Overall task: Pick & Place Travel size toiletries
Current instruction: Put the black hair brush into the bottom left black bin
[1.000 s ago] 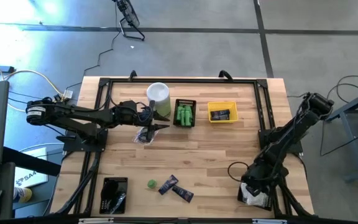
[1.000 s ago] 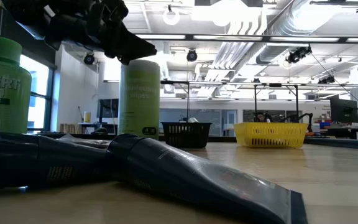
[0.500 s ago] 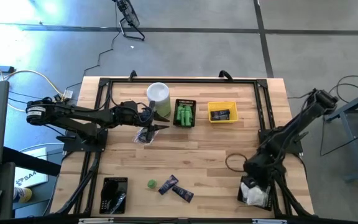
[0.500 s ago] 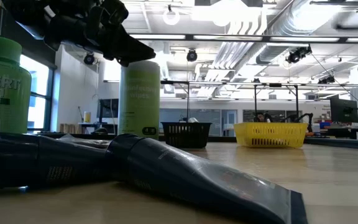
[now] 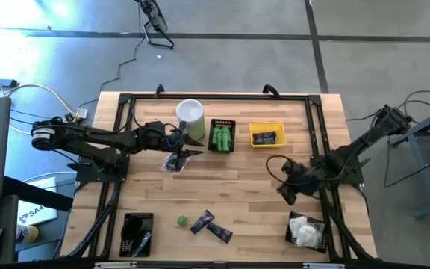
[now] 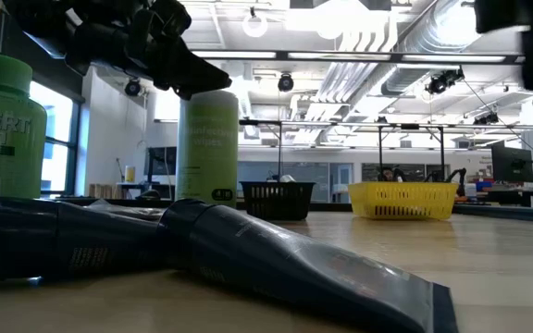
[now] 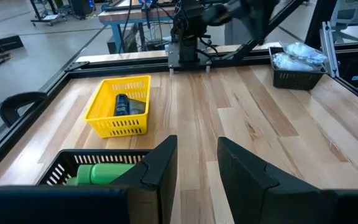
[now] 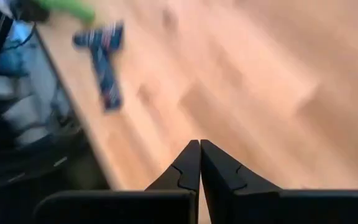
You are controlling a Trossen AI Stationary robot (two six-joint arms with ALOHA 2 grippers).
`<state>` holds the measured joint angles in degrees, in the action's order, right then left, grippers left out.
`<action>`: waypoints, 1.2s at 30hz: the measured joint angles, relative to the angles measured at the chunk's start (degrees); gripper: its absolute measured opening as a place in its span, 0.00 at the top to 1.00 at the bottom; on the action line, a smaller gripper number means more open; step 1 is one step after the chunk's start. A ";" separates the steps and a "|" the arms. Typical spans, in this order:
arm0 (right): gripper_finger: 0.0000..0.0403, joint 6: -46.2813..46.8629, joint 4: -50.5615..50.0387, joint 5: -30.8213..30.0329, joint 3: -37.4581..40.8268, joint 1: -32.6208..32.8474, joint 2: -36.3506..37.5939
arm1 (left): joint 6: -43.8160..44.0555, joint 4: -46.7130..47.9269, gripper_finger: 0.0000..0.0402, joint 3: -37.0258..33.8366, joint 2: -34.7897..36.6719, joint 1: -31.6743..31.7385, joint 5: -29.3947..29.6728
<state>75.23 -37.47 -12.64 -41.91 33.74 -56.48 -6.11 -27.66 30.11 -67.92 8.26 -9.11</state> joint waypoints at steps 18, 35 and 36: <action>0.99 -48.08 15.55 -14.47 0.00 -10.45 -0.07 | 7.69 0.00 0.72 0.00 -0.01 -0.03 -1.93; 0.99 -52.39 20.47 -14.52 0.00 -18.44 -0.42 | 8.91 3.90 0.72 0.02 0.02 -18.22 20.78; 0.99 -53.41 21.55 -14.51 0.00 -18.83 -0.81 | 9.60 4.63 0.72 0.02 0.02 -19.60 23.32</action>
<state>21.82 -15.93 -27.16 -41.91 14.91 -57.29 3.49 -23.03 30.13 -67.90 -11.34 14.20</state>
